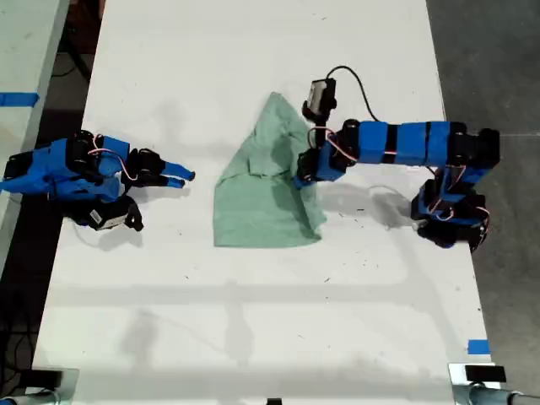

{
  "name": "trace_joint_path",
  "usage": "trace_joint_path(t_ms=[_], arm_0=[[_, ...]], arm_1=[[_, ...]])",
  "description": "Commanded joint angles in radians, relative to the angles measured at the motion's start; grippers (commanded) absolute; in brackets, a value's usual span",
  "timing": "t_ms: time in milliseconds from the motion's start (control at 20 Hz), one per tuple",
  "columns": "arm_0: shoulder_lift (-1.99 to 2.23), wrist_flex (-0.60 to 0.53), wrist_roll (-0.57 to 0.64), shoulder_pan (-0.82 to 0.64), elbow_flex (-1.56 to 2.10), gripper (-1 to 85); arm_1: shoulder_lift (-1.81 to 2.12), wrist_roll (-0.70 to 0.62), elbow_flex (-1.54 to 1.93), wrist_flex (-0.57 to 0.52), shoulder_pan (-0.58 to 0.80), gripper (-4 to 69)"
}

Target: Fold t shirt

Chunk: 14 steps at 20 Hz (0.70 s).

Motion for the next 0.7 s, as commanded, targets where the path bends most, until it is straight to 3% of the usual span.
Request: trace_joint_path(t_ms=[0,100,200,250,300,350,500,650], arm_0=[[0.006,-0.009,0.003,0.008,0.009,14.6],[0.006,-0.009,0.003,0.008,0.009,14.6],[0.006,-0.009,0.003,0.008,0.009,14.6],[0.006,-0.009,0.003,0.008,0.009,14.6],[0.006,-0.009,0.003,0.008,0.009,14.6],[0.006,-0.009,0.003,0.008,0.009,14.6],[0.006,-0.009,0.003,0.008,0.009,14.6],[0.006,-0.009,0.003,0.008,0.009,14.6]], arm_1=[[-0.129,-0.023,-0.187,-0.011,-0.040,1.9],[-0.204,-0.034,-0.291,0.028,-0.060,15.3],[-0.204,-0.041,-0.420,0.161,-0.054,23.4],[-0.173,-0.048,-0.460,0.232,-0.038,23.5],[-0.112,-0.049,-0.454,0.279,-0.014,19.4],[-0.029,-0.040,-0.413,0.318,0.009,1.9],[0.305,-0.015,-0.146,0.339,0.046,0.2],[0.704,-0.003,0.336,0.204,0.041,0.2]])
